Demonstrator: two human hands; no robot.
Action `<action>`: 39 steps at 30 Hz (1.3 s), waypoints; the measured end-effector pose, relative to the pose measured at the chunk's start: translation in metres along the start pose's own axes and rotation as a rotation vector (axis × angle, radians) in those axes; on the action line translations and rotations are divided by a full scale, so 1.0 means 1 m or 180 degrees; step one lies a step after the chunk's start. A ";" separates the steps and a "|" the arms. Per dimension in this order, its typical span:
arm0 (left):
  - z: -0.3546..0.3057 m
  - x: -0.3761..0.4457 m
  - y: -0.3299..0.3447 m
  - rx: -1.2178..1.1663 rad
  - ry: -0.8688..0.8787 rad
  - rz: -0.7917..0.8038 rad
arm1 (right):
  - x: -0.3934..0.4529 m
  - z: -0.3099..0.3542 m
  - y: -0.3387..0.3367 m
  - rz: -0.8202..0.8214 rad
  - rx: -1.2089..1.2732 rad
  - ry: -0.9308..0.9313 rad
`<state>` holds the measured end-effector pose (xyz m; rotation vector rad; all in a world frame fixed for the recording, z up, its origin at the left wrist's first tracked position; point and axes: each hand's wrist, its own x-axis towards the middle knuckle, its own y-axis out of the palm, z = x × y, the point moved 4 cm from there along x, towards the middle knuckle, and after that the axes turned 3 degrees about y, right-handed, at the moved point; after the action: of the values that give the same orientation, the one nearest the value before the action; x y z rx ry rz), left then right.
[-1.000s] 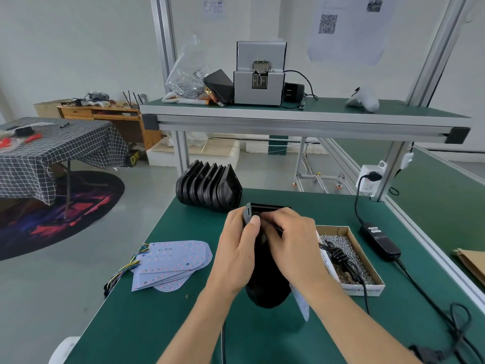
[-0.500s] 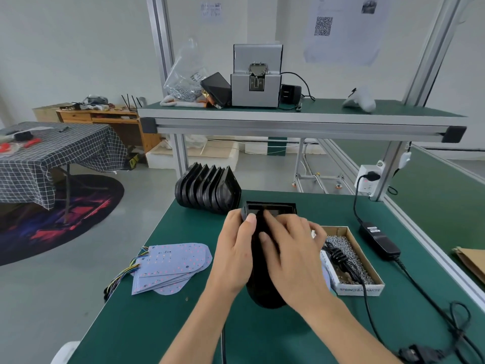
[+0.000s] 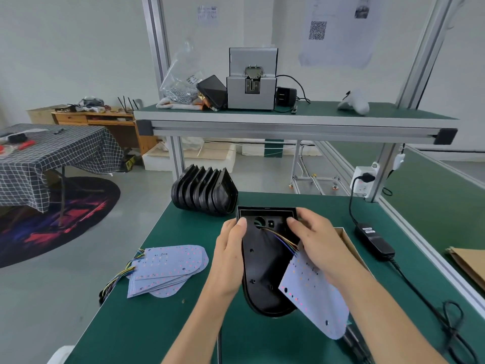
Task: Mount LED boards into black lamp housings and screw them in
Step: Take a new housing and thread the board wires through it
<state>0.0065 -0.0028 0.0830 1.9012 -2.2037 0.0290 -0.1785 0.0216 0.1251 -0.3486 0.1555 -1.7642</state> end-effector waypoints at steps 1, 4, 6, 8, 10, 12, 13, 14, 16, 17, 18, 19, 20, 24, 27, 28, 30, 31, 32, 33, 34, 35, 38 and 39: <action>0.003 0.002 0.002 -0.0191 -0.0090 0.0136 | 0.000 -0.001 -0.002 -0.0009 0.0062 0.0054; 0.006 0.006 0.005 -0.0709 -0.0293 0.0362 | -0.001 0.000 -0.007 0.0095 0.0269 0.0381; 0.004 0.009 -0.001 -0.0789 -0.0426 0.0201 | -0.002 -0.001 -0.010 0.0319 0.0376 0.0622; 0.009 0.012 -0.005 -0.0843 -0.0596 0.0244 | -0.005 0.001 -0.010 0.0658 0.0521 0.0822; 0.011 0.010 -0.007 -0.0862 -0.0634 0.0383 | -0.004 -0.001 -0.010 0.0603 0.0591 0.0938; 0.012 0.001 -0.002 -0.0881 -0.0635 0.0672 | -0.003 -0.005 -0.009 0.0313 0.0773 0.1068; 0.015 -0.004 0.001 -0.0943 -0.0676 0.0810 | -0.002 -0.008 -0.007 0.0199 0.0859 0.1119; 0.016 -0.009 0.004 -0.1038 -0.0747 0.0890 | -0.003 -0.010 -0.004 0.0134 0.0905 0.1155; 0.020 -0.016 0.006 -0.1320 -0.0971 0.0893 | -0.006 -0.015 0.004 0.0103 0.0823 0.1161; 0.022 -0.018 0.006 -0.1440 -0.1072 0.0893 | -0.007 -0.018 0.006 0.0080 0.0737 0.1120; 0.023 -0.019 0.006 -0.1482 -0.1144 0.0918 | -0.008 -0.020 0.006 0.0039 0.0676 0.1062; 0.024 -0.018 0.006 -0.1482 -0.1174 0.0937 | -0.009 -0.021 0.006 -0.0004 0.0608 0.1012; 0.026 -0.017 0.007 -0.1491 -0.1212 0.0935 | -0.010 -0.021 0.004 -0.0045 0.0488 0.0936; 0.032 -0.010 0.005 -0.1781 -0.1362 0.0832 | -0.018 -0.008 -0.001 -0.0208 -0.0811 0.0083; 0.031 -0.008 0.002 -0.1799 -0.1425 0.0742 | -0.031 0.013 -0.006 -0.0254 -0.1633 -0.1362; 0.030 -0.008 0.001 -0.1786 -0.1445 0.0774 | -0.033 0.016 -0.005 0.0149 -0.1813 -0.1555; 0.031 -0.009 -0.002 -0.1664 -0.1496 0.0835 | -0.033 0.012 0.000 0.0930 -0.2283 -0.1419; 0.031 -0.009 -0.003 -0.1584 -0.1520 0.0853 | -0.033 0.010 0.002 0.1138 -0.2482 -0.1350; 0.031 -0.009 -0.004 -0.1516 -0.1523 0.0863 | -0.032 0.011 0.003 0.1283 -0.2614 -0.1307; 0.030 -0.009 -0.004 -0.1481 -0.1519 0.0878 | -0.031 0.012 0.004 0.1404 -0.2641 -0.1297; 0.029 -0.008 -0.004 -0.1470 -0.1524 0.0881 | -0.031 0.014 0.006 0.1525 -0.2640 -0.1305; 0.027 -0.009 -0.005 -0.1483 -0.1534 0.0882 | -0.031 0.015 0.007 0.1641 -0.2643 -0.1320; 0.026 -0.011 -0.004 -0.1488 -0.1510 0.0947 | -0.027 0.018 0.004 0.1759 -0.2205 -0.0921; 0.026 -0.012 -0.004 -0.1460 -0.1487 0.0942 | -0.024 0.021 0.002 0.1683 -0.1853 -0.0762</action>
<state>0.0078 0.0042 0.0549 1.4202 -2.4721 -0.8709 -0.1657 0.0467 0.1407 -0.8502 0.5414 -1.1169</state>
